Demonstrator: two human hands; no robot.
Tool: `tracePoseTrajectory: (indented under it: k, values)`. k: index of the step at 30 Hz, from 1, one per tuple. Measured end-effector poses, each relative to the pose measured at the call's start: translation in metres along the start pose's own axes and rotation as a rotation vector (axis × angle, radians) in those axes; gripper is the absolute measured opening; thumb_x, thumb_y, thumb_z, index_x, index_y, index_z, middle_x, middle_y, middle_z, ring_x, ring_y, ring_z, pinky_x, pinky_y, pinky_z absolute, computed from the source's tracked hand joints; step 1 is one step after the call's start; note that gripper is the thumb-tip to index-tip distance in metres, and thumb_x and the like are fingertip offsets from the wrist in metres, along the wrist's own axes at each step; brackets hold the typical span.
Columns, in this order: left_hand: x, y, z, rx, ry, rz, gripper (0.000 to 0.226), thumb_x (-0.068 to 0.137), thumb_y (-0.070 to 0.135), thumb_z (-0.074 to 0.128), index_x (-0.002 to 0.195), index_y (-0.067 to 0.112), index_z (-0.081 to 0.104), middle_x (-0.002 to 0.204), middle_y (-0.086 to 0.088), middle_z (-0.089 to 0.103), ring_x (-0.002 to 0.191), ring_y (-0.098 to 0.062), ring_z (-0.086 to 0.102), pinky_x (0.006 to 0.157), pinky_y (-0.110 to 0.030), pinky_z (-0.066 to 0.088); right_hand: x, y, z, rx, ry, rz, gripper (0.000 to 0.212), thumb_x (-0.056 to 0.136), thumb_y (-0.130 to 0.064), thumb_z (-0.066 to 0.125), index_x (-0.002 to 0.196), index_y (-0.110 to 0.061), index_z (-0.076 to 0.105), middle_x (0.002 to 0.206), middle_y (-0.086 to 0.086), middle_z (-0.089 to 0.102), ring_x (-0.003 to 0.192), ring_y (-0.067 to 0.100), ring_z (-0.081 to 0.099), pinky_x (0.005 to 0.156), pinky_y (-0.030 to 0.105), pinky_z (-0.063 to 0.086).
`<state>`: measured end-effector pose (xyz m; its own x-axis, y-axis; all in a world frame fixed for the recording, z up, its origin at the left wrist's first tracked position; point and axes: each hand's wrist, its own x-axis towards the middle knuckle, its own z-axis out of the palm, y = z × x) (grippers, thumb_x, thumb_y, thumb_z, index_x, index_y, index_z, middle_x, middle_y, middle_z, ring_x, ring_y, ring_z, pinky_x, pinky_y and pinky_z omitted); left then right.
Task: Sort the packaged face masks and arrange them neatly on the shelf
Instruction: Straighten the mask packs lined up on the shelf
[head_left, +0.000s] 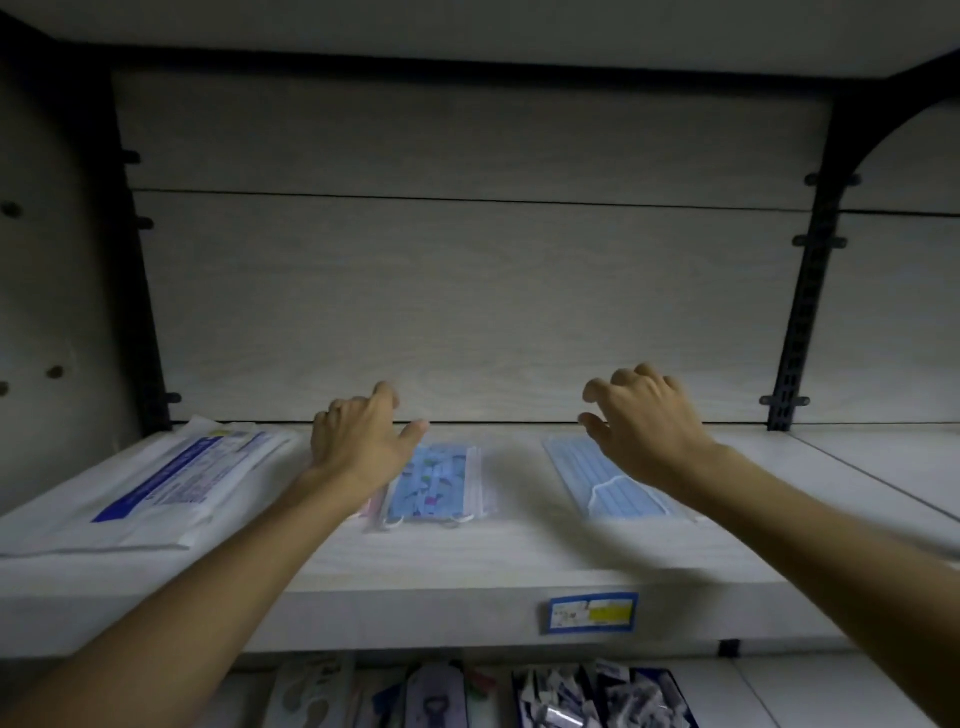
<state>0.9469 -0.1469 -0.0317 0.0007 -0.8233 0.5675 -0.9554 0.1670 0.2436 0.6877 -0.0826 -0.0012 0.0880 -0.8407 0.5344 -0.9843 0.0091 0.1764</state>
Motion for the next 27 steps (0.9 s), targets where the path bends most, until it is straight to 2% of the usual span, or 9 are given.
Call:
tracePoseTrajectory:
  k: [8,15,19,24,27]
  values:
    - [-0.025,0.025,-0.03,-0.136,0.077,0.252,0.037,0.09,0.05,0.053,0.113,0.021,0.056,0.103,-0.002,0.067,0.103,-0.027,0.057,0.086,-0.034,0.039,-0.028,-0.013,-0.032,0.03,0.054,0.026,0.034,0.098,-0.037,0.048,0.123,-0.016,0.056,0.113,0.006,0.064,0.108,0.027,0.056,0.093,0.039,0.045]
    - [-0.072,0.069,-0.032,-0.334,0.051,0.465,0.029,0.092,0.046,0.051,0.11,0.023,0.057,0.101,0.002,0.066,0.101,-0.023,0.056,0.084,-0.032,0.037,-0.098,-0.014,-0.058,0.065,0.102,0.088,0.036,0.099,-0.036,0.046,0.13,-0.019,0.052,0.115,0.004,0.063,0.103,0.024,0.057,0.082,0.032,0.046]
    - [-0.103,0.106,-0.019,-0.444,0.0,0.57,0.028,0.093,0.044,0.05,0.111,0.024,0.057,0.1,0.003,0.066,0.1,-0.021,0.056,0.084,-0.031,0.037,-0.15,0.0,-0.066,0.002,0.028,0.177,0.039,0.1,-0.039,0.042,0.135,-0.021,0.047,0.123,0.004,0.059,0.11,0.022,0.055,0.087,0.032,0.047]
    - [-0.138,0.16,-0.018,-0.46,-0.067,0.714,0.031,0.094,0.047,0.047,0.116,0.026,0.056,0.106,0.004,0.065,0.102,-0.02,0.056,0.088,-0.032,0.037,-0.209,0.039,-0.09,-0.048,-0.047,0.301,0.039,0.1,-0.04,0.042,0.136,-0.023,0.044,0.123,0.001,0.058,0.111,0.018,0.056,0.092,0.032,0.049]
    - [-0.152,0.19,-0.024,-0.477,-0.082,0.783,0.032,0.094,0.046,0.047,0.118,0.027,0.055,0.108,0.005,0.066,0.105,-0.018,0.057,0.089,-0.031,0.037,-0.234,0.066,-0.103,-0.008,-0.049,0.383,0.036,0.1,-0.037,0.046,0.131,-0.02,0.048,0.117,0.001,0.06,0.095,0.014,0.059,0.078,0.024,0.048]
